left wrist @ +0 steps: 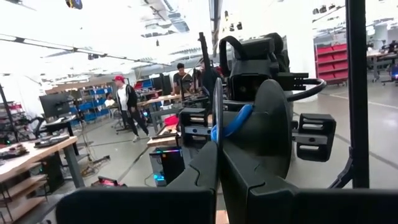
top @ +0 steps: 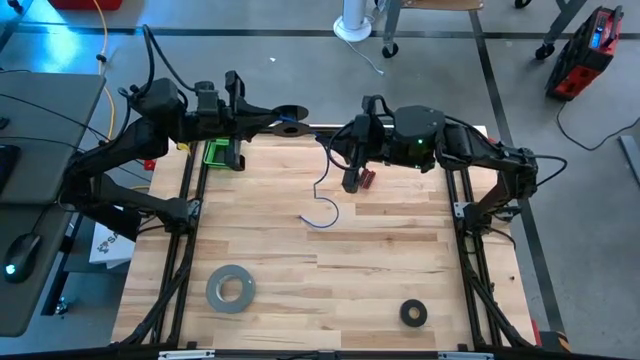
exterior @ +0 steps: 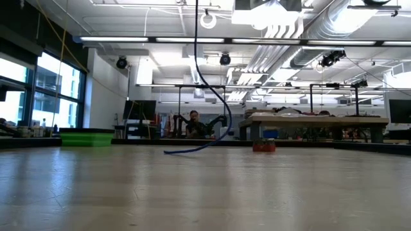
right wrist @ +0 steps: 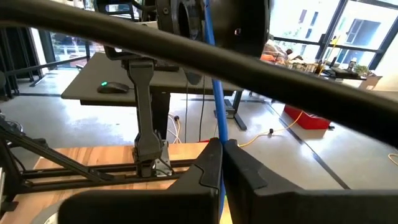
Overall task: Coil cords
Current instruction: Coil the blue wire onto a spool
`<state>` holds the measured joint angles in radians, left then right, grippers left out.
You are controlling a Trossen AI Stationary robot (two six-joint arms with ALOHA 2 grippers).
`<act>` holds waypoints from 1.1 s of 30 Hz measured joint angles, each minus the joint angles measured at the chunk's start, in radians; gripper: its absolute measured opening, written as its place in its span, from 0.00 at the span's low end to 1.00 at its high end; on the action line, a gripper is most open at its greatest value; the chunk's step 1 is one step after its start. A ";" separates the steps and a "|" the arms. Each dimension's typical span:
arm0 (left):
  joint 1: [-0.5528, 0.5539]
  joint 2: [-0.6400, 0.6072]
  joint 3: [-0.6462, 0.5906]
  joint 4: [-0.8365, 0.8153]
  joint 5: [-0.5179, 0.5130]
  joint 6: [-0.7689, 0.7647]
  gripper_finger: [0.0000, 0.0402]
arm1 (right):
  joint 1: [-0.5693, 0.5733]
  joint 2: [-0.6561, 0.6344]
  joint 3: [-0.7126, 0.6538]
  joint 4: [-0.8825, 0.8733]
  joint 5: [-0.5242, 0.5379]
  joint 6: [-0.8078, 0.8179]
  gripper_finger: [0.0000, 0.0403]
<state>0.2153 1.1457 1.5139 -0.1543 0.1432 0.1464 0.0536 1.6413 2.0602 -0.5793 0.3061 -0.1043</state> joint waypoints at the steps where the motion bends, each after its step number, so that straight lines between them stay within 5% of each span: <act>1: 0.000 0.000 0.000 0.000 0.000 -0.011 0.00 | 0.000 0.000 0.000 -0.001 -0.001 0.000 0.00; 7: 0.000 0.003 0.000 0.002 0.002 -0.023 0.00 | 0.000 0.000 0.000 -0.015 -0.024 0.000 0.04; 19: 0.000 0.002 0.002 0.048 0.004 0.000 0.00 | 0.000 -0.014 0.000 -0.089 0.053 -0.030 0.33; 33: -0.014 0.055 0.001 -0.130 -0.208 0.387 0.00 | 0.026 -0.064 0.000 -0.097 -0.019 -0.205 0.35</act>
<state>0.2008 1.2007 1.5146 -0.2848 -0.0652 0.5331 0.0791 1.5776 2.0605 -0.6766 0.2868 -0.3095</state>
